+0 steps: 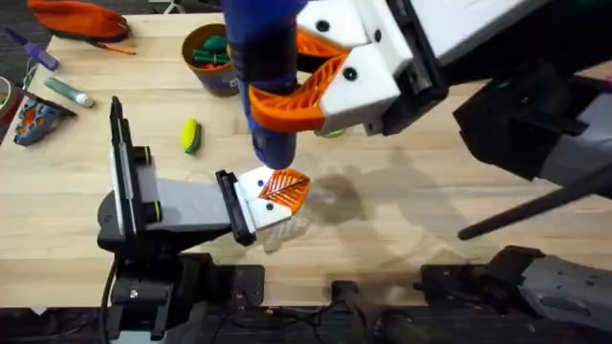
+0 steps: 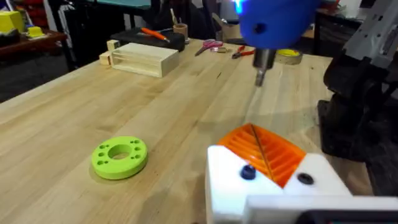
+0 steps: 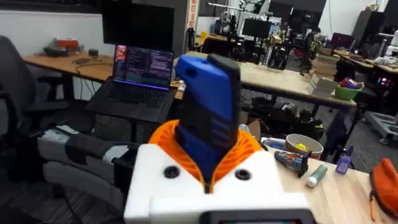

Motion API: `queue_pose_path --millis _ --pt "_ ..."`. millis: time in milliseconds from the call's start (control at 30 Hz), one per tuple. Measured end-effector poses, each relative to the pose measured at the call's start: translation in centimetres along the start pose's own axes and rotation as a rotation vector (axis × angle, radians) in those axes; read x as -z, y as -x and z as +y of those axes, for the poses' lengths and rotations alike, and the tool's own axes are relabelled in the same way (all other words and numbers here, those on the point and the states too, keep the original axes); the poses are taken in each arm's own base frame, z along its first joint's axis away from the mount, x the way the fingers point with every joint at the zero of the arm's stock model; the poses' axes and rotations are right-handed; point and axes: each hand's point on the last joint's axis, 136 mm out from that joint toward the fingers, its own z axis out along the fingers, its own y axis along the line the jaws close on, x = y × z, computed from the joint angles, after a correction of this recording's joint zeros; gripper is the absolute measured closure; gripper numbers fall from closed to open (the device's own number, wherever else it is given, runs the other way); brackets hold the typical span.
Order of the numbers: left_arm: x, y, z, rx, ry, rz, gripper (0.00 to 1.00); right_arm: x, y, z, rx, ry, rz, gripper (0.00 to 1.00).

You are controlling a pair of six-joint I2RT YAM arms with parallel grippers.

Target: Pick up the gripper from the table and insert it into the empty holder that is missing its gripper. Then pick up a screw, insert it into the mounting hole, and use the screwdriver to tighten it. Finally, clean up the table by picking up the vegetable and placing it into the bucket.

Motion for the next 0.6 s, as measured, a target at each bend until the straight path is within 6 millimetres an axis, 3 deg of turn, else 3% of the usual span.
queue_pose_path --millis 300,600 --pt "0.0 0.0 0.0 0.000 0.000 0.000 0.985 -1.6 -2.4 -0.8 -0.061 0.036 0.022 0.978" --pt "0.0 0.0 0.0 0.000 0.000 0.000 0.985 -2.2 -1.5 -0.4 -0.037 0.073 0.012 0.978"
